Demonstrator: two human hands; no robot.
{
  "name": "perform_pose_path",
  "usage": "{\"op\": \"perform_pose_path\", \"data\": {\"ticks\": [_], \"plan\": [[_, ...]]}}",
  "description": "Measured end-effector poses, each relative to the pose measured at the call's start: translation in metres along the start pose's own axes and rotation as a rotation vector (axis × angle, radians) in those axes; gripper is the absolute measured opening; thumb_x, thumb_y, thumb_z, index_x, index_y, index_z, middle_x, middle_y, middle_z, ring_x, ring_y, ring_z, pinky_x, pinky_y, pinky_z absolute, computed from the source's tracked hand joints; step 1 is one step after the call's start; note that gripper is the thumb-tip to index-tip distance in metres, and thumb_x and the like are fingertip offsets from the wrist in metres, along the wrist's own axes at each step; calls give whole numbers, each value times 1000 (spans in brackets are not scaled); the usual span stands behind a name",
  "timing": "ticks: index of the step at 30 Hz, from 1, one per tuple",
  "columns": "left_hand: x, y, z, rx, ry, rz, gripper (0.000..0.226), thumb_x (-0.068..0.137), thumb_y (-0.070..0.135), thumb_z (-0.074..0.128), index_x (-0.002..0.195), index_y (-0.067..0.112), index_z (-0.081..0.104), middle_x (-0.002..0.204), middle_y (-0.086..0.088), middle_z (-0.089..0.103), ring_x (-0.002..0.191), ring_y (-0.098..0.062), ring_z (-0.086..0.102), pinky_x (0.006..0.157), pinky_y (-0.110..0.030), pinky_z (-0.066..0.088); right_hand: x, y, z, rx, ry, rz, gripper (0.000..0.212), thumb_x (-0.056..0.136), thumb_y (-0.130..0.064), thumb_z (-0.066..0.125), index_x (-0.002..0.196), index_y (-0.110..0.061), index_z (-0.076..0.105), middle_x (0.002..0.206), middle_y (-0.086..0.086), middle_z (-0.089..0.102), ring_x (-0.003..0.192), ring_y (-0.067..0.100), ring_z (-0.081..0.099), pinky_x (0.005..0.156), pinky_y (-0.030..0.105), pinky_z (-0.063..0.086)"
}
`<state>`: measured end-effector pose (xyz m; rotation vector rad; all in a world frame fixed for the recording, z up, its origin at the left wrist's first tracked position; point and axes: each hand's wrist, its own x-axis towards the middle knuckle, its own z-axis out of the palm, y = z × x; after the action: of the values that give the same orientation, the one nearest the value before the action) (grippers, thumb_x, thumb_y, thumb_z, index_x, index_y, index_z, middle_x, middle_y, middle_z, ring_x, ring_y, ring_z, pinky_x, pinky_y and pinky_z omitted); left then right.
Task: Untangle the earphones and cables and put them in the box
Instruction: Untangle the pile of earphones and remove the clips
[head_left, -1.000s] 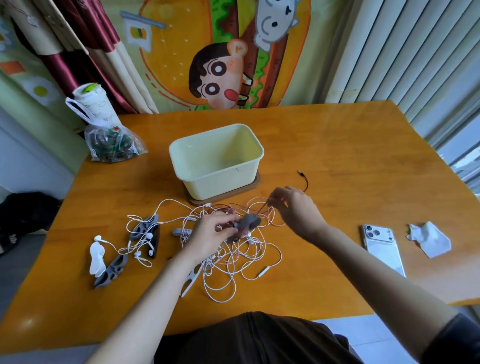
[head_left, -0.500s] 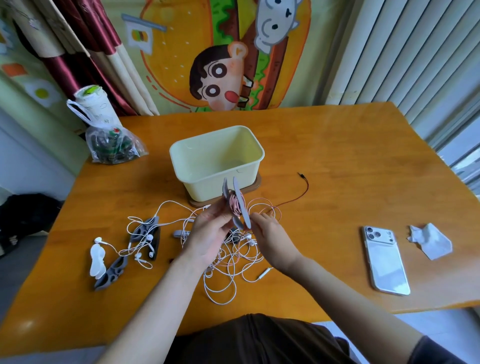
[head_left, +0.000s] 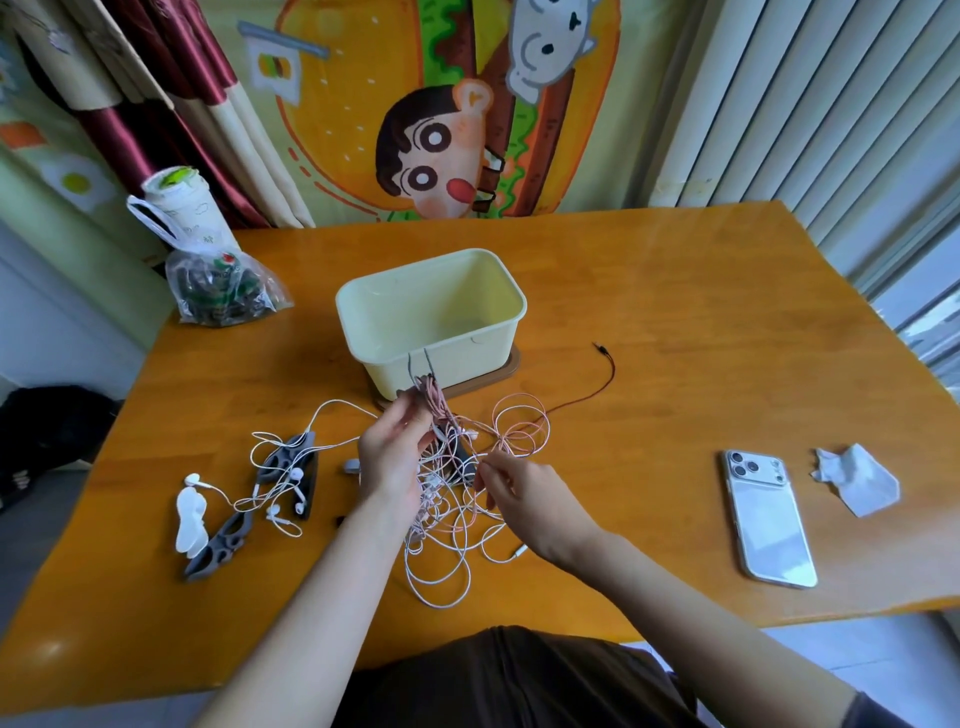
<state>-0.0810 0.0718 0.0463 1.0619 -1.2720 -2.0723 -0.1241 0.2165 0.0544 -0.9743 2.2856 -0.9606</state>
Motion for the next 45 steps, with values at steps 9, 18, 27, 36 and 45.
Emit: {"op": "perform_pose_path", "data": {"ticks": [9,18,27,36,45], "plan": [[16,-12,-27,782,30,381,29,84,-1,66,111,5,70,111,-7,67,102,-24,64,85,-36,54,-5,-5,-25,-74,-67,-173,28,101,-29,39,89,-18,62,62,-9,52,49,9,43,51,21,33],[-4,-4,-24,787,-449,263,36,83,-3,66,104,26,70,95,17,69,89,2,63,84,-18,50,31,12,-74,-154,190,-153,21,96,-9,49,86,-12,67,72,-17,52,60,-4,48,59,8,37],[-32,22,-4,354,-732,-12,35,77,4,63,99,28,75,96,4,74,94,-8,66,82,-21,52,25,18,-64,-47,229,-93,21,96,-12,49,79,-19,60,67,-13,52,58,-2,49,57,6,37],[-23,29,10,-246,-360,-113,33,94,-3,41,108,15,65,103,-2,72,98,-15,65,85,-26,53,4,11,-13,63,177,-101,24,100,-21,41,85,-17,60,60,-10,47,55,6,46,53,16,33],[-9,8,5,157,-58,163,22,89,6,62,102,22,70,101,6,71,101,-11,64,87,-22,47,-6,-7,-5,19,115,-172,24,100,-17,42,98,-9,65,61,-21,42,52,4,46,51,16,31]]}}
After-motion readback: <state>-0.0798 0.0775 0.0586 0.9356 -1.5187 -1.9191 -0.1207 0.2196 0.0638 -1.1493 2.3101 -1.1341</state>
